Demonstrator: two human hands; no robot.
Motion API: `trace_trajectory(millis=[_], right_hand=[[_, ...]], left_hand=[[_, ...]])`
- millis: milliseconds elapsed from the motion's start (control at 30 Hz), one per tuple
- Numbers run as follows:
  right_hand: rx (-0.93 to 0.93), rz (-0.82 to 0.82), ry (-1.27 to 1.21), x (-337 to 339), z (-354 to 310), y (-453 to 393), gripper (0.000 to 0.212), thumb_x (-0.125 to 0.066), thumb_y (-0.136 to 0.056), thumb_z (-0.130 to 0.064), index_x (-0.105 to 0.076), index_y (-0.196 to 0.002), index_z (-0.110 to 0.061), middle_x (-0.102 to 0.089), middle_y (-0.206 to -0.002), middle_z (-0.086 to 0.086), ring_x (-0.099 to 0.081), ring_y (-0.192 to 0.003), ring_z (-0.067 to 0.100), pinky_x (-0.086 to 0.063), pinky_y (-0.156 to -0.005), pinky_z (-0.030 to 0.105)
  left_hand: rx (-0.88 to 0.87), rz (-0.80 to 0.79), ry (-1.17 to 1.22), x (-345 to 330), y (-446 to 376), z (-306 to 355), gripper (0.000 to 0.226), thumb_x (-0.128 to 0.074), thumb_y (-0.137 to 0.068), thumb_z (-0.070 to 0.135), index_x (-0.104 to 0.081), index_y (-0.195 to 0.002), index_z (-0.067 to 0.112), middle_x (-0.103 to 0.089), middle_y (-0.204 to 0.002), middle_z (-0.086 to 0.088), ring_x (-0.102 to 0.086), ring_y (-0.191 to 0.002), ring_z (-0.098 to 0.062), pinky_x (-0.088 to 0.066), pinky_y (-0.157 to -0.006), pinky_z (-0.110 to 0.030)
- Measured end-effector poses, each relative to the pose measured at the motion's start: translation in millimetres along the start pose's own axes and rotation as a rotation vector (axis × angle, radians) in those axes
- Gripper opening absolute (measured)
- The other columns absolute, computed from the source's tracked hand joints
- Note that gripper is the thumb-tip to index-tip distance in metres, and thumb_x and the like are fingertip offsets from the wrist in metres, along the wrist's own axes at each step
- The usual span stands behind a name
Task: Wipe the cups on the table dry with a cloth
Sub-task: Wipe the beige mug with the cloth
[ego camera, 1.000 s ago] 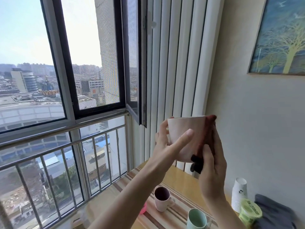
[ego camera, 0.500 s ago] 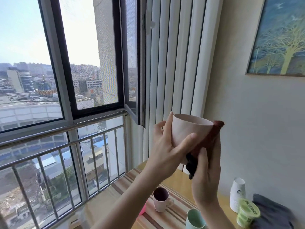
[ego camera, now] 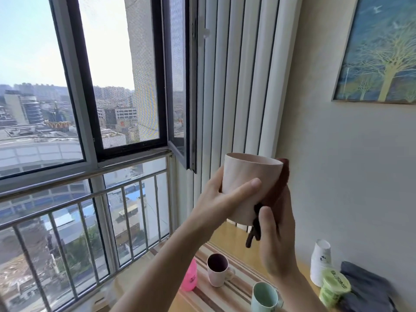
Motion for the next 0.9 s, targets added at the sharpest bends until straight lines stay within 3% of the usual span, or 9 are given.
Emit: trace_trajectory(millis=[100, 167, 233, 333, 400, 500, 633, 800, 900], right_hand=[[0.036, 0.086, 0.081, 1.5, -5.4, 6.2, 0.062, -0.051, -0.083, -0.042, -0.031, -0.139, -0.059, -0.053, -0.137, -0.023, -0.055, -0.128, 0.012, -0.05, -0.104, 0.037], [0.099, 0.097, 0.214, -1.4, -9.6, 9.8, 0.066, -0.049, -0.085, -0.041, -0.022, -0.14, -0.066, -0.041, -0.138, -0.04, -0.05, -0.133, 0.019, -0.047, -0.106, 0.05], [0.158, 0.098, 0.298, -1.3, -11.0, 12.0, 0.068, -0.048, -0.088, -0.038, -0.017, -0.146, -0.059, -0.036, -0.141, -0.038, -0.046, -0.135, 0.024, -0.045, -0.104, 0.057], [0.203, 0.06, 0.422, -2.6, -9.8, 10.2, 0.069, -0.043, -0.091, -0.036, -0.015, -0.154, -0.039, -0.038, -0.152, -0.012, -0.036, -0.14, 0.016, -0.039, -0.108, 0.056], [0.171, 0.057, 0.435, -1.1, -6.1, 7.5, 0.065, -0.04, -0.092, -0.034, -0.024, -0.155, -0.029, -0.04, -0.153, -0.003, -0.036, -0.14, 0.012, -0.036, -0.11, 0.054], [0.125, 0.092, 0.446, 5.8, 0.2, 4.1, 0.059, -0.034, -0.092, -0.033, -0.033, -0.15, -0.023, -0.042, -0.142, -0.02, -0.029, -0.131, -0.01, -0.033, -0.108, 0.053], [0.087, 0.114, 0.49, 5.5, 3.9, 4.6, 0.059, -0.036, -0.091, -0.039, -0.041, -0.147, -0.021, -0.028, -0.135, -0.05, -0.024, -0.128, -0.015, -0.036, -0.107, 0.055], [0.208, 0.017, 0.574, -7.3, -2.1, 16.9, 0.056, -0.042, -0.098, -0.033, -0.039, -0.15, -0.011, -0.049, -0.148, -0.001, -0.039, -0.134, 0.022, -0.041, -0.109, 0.049], [0.345, -0.154, 0.585, -1.3, -2.5, 35.3, 0.053, -0.047, -0.097, -0.022, -0.04, -0.15, -0.015, -0.05, -0.147, -0.002, -0.047, -0.128, 0.021, -0.046, -0.106, 0.04]], left_hand=[[-0.016, 0.044, 0.025, 3.3, -4.3, -0.6, 0.069, -0.075, -0.066, 0.056, -0.058, -0.123, 0.023, -0.07, -0.11, -0.008, -0.073, -0.092, -0.013, -0.057, -0.068, -0.022], [-0.003, 0.042, 0.033, 3.1, -3.2, -1.9, 0.07, -0.068, -0.069, 0.061, -0.054, -0.124, 0.021, -0.068, -0.112, -0.006, -0.071, -0.093, -0.009, -0.056, -0.068, -0.02], [0.009, -0.008, -0.014, -0.5, -1.7, -3.5, 0.07, -0.065, -0.069, 0.064, -0.057, -0.125, 0.022, -0.069, -0.115, -0.004, -0.071, -0.097, -0.01, -0.056, -0.072, -0.02], [-0.016, 0.012, -0.029, 1.7, -0.3, -4.5, 0.063, -0.077, -0.059, 0.056, -0.063, -0.108, 0.018, -0.074, -0.086, 0.007, -0.07, -0.077, -0.004, -0.052, -0.062, -0.016], [-0.009, 0.058, 0.008, 6.4, -0.7, -11.0, 0.073, -0.084, -0.054, 0.051, -0.062, -0.113, 0.014, -0.075, -0.09, 0.002, -0.072, -0.082, -0.008, -0.054, -0.065, -0.02], [0.013, 0.094, 0.088, 12.7, -0.8, -22.6, 0.09, -0.092, -0.052, 0.046, -0.056, -0.128, 0.014, -0.072, -0.115, -0.017, -0.073, -0.1, -0.022, -0.058, -0.076, -0.03], [0.047, 0.028, 0.151, 7.9, -2.5, -28.4, 0.074, -0.086, -0.066, 0.038, -0.057, -0.13, 0.013, -0.071, -0.118, -0.022, -0.071, -0.104, -0.026, -0.057, -0.083, -0.037], [0.018, 0.137, 0.18, 13.9, -9.5, -24.0, 0.083, -0.088, -0.058, 0.038, -0.058, -0.128, 0.006, -0.073, -0.104, -0.013, -0.073, -0.091, -0.019, -0.058, -0.07, -0.028], [0.064, 0.213, 0.246, 26.2, -13.9, -30.5, 0.091, -0.089, -0.055, 0.043, -0.055, -0.13, 0.004, -0.071, -0.111, -0.023, -0.074, -0.094, -0.028, -0.061, -0.071, -0.034]])
Point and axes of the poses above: each hand's wrist, its own y-axis away from the middle knuckle, its own x-axis out of the back of the hand, z = x × y, the point moved 7 cm from there along -y, towards the middle knuckle
